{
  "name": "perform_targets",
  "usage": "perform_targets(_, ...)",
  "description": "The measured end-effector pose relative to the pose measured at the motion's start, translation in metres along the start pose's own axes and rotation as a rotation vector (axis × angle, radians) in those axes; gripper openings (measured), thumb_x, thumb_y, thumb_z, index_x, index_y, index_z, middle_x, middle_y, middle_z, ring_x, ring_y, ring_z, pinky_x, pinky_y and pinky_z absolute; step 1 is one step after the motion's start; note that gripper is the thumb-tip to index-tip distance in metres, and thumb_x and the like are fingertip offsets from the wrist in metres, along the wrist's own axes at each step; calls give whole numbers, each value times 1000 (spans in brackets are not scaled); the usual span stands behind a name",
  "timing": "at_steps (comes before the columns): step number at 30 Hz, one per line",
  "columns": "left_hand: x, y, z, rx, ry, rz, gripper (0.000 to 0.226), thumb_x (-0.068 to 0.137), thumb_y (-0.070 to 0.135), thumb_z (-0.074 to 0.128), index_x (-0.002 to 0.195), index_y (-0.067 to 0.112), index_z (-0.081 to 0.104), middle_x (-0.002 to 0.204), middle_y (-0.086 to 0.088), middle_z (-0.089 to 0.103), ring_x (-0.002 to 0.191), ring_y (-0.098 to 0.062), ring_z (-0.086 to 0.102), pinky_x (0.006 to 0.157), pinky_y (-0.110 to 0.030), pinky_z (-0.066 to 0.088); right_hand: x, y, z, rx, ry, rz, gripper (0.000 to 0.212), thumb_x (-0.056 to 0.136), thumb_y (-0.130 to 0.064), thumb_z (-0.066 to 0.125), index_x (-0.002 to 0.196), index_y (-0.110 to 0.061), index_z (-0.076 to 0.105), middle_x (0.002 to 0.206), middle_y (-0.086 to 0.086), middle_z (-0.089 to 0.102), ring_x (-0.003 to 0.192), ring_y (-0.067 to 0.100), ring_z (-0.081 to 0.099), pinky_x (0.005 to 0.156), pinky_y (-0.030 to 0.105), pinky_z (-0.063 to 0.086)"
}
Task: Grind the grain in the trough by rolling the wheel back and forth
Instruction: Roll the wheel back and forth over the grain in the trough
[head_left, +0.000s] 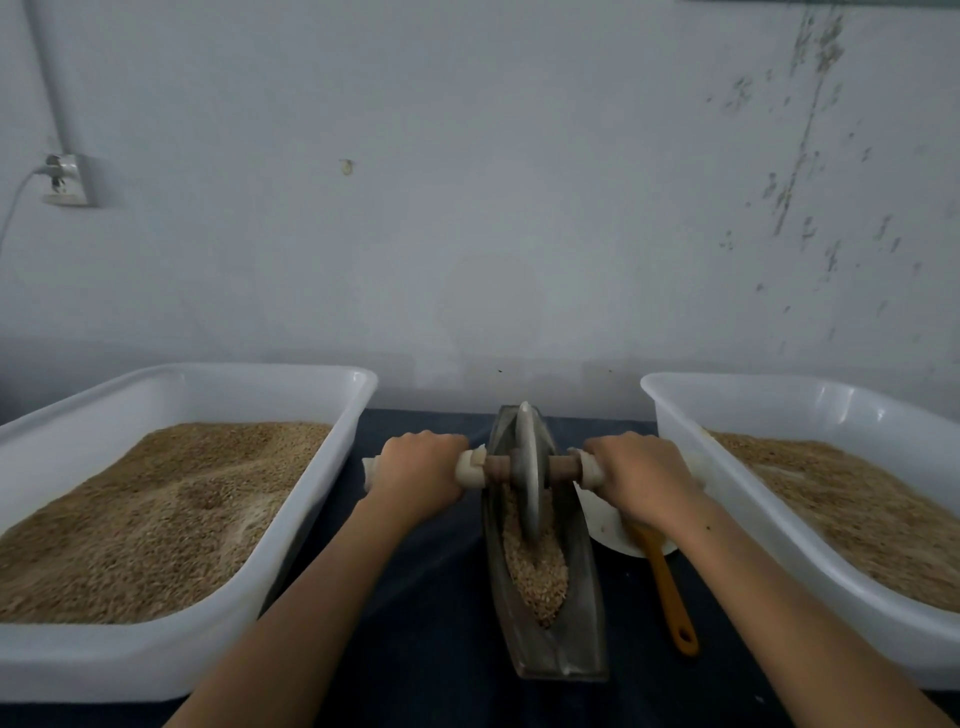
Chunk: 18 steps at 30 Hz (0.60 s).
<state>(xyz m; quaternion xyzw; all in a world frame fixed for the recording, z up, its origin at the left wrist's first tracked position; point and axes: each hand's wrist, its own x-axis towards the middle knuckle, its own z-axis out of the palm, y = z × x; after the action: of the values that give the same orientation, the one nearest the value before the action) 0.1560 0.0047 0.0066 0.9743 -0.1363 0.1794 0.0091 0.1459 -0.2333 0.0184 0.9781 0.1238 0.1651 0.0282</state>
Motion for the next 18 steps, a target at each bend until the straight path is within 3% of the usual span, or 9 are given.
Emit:
perform_targets(5,2,-1,-3,-5,-105,-5,14,82,34,63,87,26,52,90,5,62,77,-13,54,69,-29,40,0,0,-4,-19,-43,-15,8,91,-31,53,85,-28,57,84,-6,62,77,15,59,73,31,49)
perform_targets(8,3,-2,-12,-35,-286,-1,25,79,33,68,100,23,61,90,3,62,82,-15,56,72,-30,43,1,1,-13,-9,-265,6,8,86,-30,62,92,-27,58,87,-4,63,79,14,59,70,27,46)
perform_targets(12,2,0,-22,-93,-417,4,33,77,32,71,107,22,62,87,5,57,82,-16,55,73,-31,43,2,3,-27,54,-481,21,19,81,-28,72,84,-29,53,90,-2,64,82,14,61,72,27,48)
perform_targets(15,2,0,-23,-109,-455,7,35,78,31,72,110,21,61,90,4,58,85,-15,57,75,-30,43,1,3,-28,81,-521,22,26,80,-27,73,74,-31,48,78,-6,59,71,10,57,62,23,43)
perform_targets(18,1,1,-21,-85,-391,-4,29,78,31,70,104,23,62,85,6,58,81,-14,56,72,-29,43,3,4,-20,43,-435,23,17,81,-28,71,81,-30,54,80,-5,61,75,12,60,63,24,44)
